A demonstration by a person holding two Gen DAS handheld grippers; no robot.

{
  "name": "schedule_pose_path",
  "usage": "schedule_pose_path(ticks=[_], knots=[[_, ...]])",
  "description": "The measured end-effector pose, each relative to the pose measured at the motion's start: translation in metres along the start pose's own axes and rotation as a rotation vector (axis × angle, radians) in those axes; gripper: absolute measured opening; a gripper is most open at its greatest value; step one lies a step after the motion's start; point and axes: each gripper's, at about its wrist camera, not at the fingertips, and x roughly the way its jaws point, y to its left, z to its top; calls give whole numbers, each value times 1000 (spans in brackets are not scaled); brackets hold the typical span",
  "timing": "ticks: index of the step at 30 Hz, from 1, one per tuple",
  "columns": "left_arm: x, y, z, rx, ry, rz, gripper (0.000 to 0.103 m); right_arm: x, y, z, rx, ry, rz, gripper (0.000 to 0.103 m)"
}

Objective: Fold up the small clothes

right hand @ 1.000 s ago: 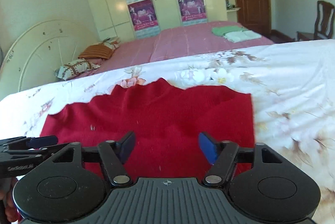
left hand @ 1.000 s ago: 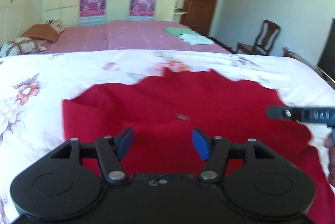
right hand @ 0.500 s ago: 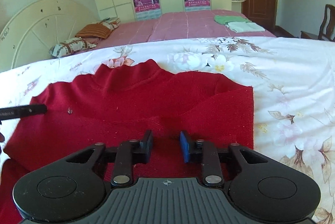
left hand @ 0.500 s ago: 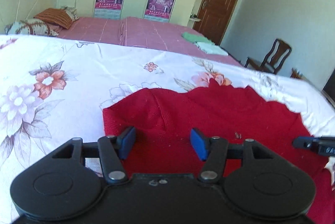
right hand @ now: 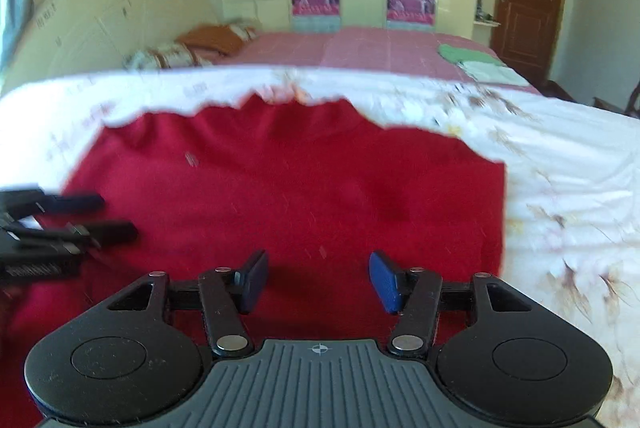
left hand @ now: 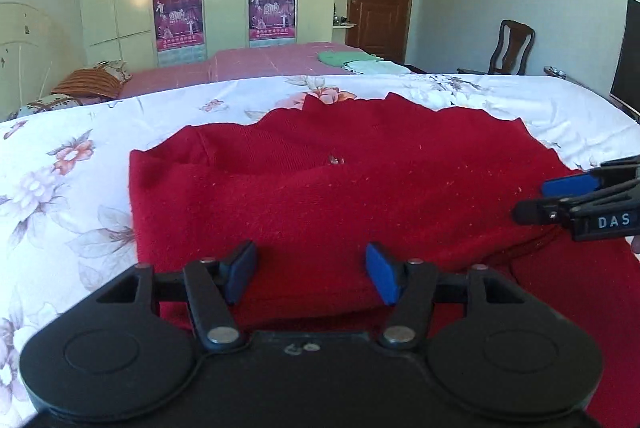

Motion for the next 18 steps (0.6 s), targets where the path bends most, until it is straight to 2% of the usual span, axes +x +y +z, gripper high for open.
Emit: schedule_pose_path(ticks=[3,5,11,13,14,16,18], knots=[[-6,10,-4,-26,1,-6,62,-7,-13,-15,23,-38,-51,56],[-9,15,-5,-32,5,-17,62,-12,-21,-18,62,-40,-53,55],[-20,17,2,-50,10,-22,60,-14,-18,-12,84,-13,-82,56],[-13,15,-2,-10,54,5,62,-27,-14,-7,98,-43,-74,56],[-12,16,-4,-16,45,1,63,-30,-12,-7,89,-60,-71,56],[-10,16,-2,-20,50,0,64,-13,-12,-14,79,31,-85,56],[-10,15,-2,-19,54,7,65,-12,-10,-17,58,7,-97,56]])
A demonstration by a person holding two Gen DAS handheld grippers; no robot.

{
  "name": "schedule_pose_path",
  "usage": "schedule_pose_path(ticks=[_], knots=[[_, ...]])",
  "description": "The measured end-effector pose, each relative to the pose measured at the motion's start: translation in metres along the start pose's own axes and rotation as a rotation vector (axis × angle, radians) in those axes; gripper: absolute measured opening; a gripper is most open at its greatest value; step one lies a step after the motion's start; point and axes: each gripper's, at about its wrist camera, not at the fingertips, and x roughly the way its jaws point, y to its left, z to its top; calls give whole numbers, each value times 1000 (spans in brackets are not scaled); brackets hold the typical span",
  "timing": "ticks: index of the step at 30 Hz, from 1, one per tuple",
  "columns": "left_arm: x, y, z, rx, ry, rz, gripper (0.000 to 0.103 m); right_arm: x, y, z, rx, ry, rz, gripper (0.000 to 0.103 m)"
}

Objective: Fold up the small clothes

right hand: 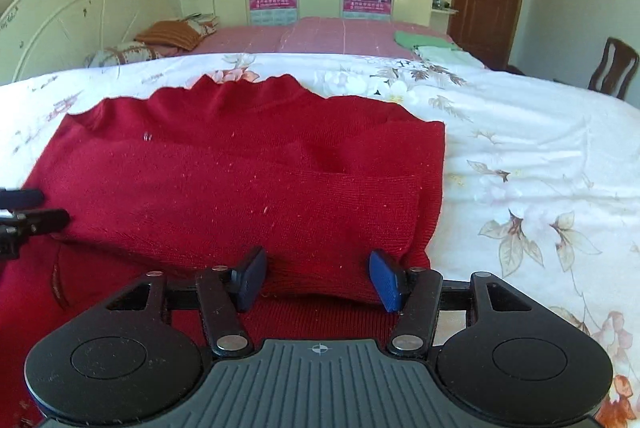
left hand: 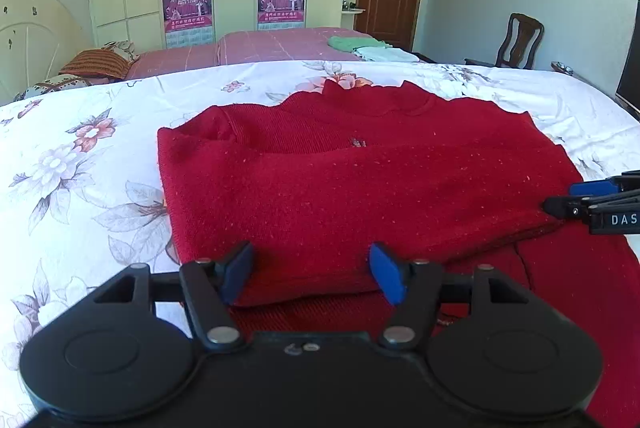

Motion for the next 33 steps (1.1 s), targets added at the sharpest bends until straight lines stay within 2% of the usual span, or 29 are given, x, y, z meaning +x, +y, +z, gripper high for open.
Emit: schedule_pose_path(ticks=[5,13,16,18,20,25,29,33], knots=[[-3,-7,-4,15,-12,32,66,2,4,1,-3,5,-17,56],[-11,-23,4,45,35,116,66,1,5,7,-18,42,-14,58],[-36,-30,-7,80,20,137,68,-23,2,4,28,-18,-18,59],[-54,-33,-24,74,34,147,69,-43,-5,-8,67,-47,29,68],[-74,-33,-48,54,45,148,69,-61,-15,-26,105,-19,85,68],[-126,-36,-100,-31,62,175,69,-115,-41,-79,144,20,107,68],[-167,-41,-125,-81,66,186,69,-157,-62,-116,194,35,114,68],[-203,-40,-149,-142,93,163,68,-197,-77,-145,234,47,154,68]])
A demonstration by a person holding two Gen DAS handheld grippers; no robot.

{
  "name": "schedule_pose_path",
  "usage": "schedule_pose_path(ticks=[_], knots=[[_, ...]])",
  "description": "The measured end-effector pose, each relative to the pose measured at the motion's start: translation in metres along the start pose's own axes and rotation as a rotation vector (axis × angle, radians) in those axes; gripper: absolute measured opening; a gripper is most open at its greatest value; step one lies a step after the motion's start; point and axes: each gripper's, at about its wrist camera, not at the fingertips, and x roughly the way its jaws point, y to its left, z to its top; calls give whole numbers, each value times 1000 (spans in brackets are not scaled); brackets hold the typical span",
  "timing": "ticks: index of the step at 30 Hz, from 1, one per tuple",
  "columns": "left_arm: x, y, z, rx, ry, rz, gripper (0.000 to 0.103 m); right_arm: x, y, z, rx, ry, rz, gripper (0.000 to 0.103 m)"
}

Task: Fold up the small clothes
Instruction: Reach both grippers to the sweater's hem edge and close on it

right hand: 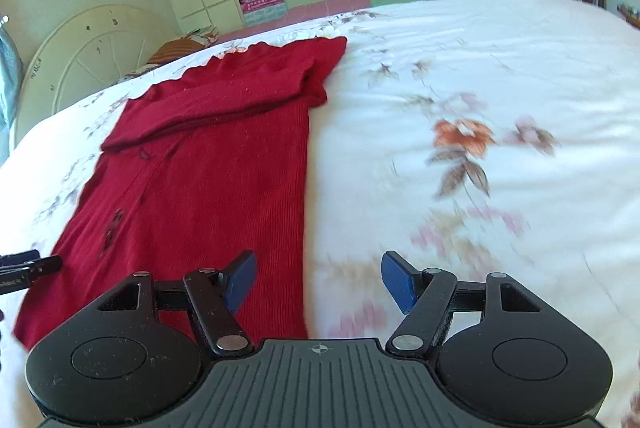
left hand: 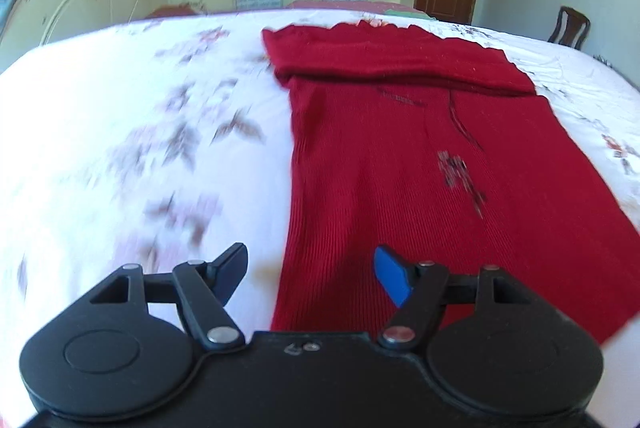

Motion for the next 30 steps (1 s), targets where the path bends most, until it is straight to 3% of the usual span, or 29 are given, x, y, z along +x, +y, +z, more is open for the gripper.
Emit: schedule_pose_path(ticks=[5,9,16,21,27,30], knots=[[-29,23,-33,-93,67,-133,61,-35,-18,-35,91,66,110,68],[-37,45,-44,-217,64,-225,62,-42,-25,-53,117,91,158,68],[-4,79,-36,-447,91,-482,62,-22,-33,-39,230,124,286,68],[28,95,-28,-561,108,-639,61,-3,-28,-25,227,136,324,67],[40,91,-20,-540,114,-673,58,15,-36,-15,260,176,356,41],[35,86,-27,-518,139,-717,58,16,-41,-15,269,199,385,41]])
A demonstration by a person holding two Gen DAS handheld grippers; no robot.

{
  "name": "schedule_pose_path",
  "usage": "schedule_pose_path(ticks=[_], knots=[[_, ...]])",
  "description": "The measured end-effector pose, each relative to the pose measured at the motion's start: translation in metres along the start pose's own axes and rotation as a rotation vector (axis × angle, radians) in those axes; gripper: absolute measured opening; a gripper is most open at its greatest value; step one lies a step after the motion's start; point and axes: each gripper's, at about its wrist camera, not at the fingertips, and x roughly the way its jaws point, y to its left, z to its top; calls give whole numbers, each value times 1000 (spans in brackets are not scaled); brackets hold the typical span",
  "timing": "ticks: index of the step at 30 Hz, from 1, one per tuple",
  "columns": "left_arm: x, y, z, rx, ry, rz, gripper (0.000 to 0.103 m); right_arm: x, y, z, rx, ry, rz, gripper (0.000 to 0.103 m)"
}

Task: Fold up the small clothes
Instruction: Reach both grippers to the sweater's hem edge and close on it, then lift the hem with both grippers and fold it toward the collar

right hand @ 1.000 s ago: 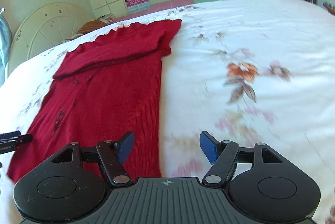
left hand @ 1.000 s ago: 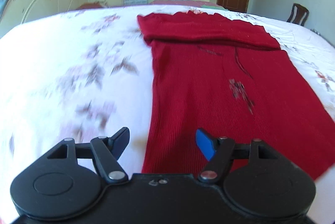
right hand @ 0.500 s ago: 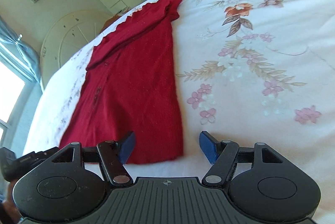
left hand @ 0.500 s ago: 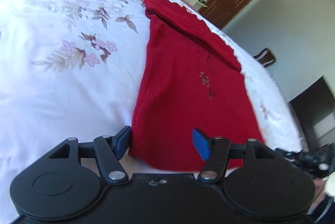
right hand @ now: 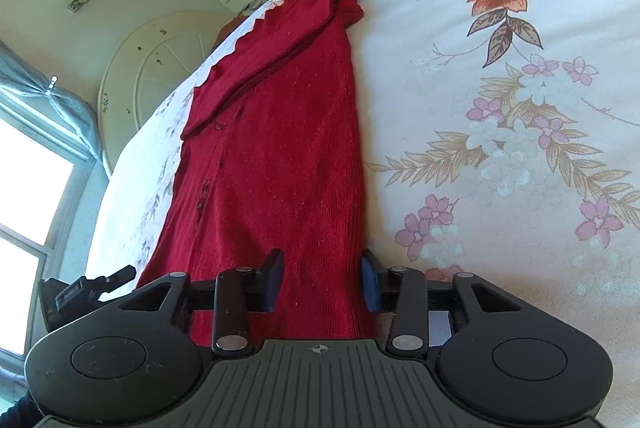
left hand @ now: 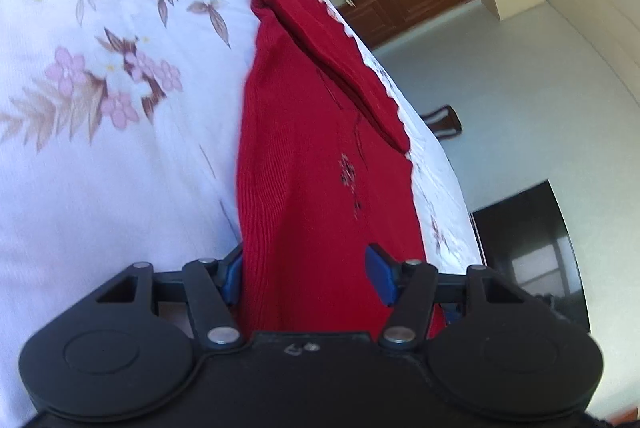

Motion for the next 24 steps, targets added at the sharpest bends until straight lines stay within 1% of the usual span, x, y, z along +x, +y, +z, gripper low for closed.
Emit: schedule_pose_path(ticks=[2,4,5,6,7,8,9,10,11,12,13,14,15,16,17,18,19,20,21,22,24], knots=[[1,-1,-8,7,17,-26,58,-3,-3,-5,13,25,39,41],[3,0,-10,-2,-2,-29,52,-5,-7,-11,32,46,82,41],[6,2,-10,-21,-13,-21,41,-5,-9,-13,44,48,99,41],[8,3,-9,-32,-18,2,24,-5,-12,-13,61,43,112,40],[12,3,-8,-33,-18,37,14,-4,-15,-11,80,38,121,37],[16,2,-7,-25,-19,82,8,-2,-17,-11,93,39,120,20],[17,0,-7,-16,-33,89,6,0,-17,-10,92,47,103,5],[16,-5,-7,0,-57,102,6,2,-15,-8,76,51,65,3],[12,-11,-7,30,-91,100,6,1,-13,-8,58,42,61,3],[2,-15,-6,38,-142,60,6,-2,-9,-7,41,26,58,3],[-7,-20,-6,26,-196,12,6,-10,-5,-6,29,1,72,3],[-16,-23,-7,18,-248,-20,6,-19,-1,-6,24,-33,98,3],[-22,-27,-8,21,-278,-10,6,-30,2,-6,19,-69,130,3],[-24,-29,-8,28,-285,34,6,-41,5,-5,16,-105,163,3],[-22,-29,-7,32,-272,103,6,-49,5,-4,19,-131,182,3],[-17,-25,-7,29,-238,173,6,-54,2,-4,29,-148,187,3],[-11,-17,-9,16,-202,217,6,-54,-3,-5,45,-144,180,3],[-6,-10,-11,-3,-179,234,6,-48,-10,-6,58,-118,161,3],[-4,-5,-16,-17,-179,232,6,-41,-16,-9,71,-85,139,3],[-6,-2,-18,-35,-199,215,6,-31,-19,-12,73,-49,111,3],[-7,-4,-19,-64,-218,209,6,-22,-23,-17,86,-21,86,3]])
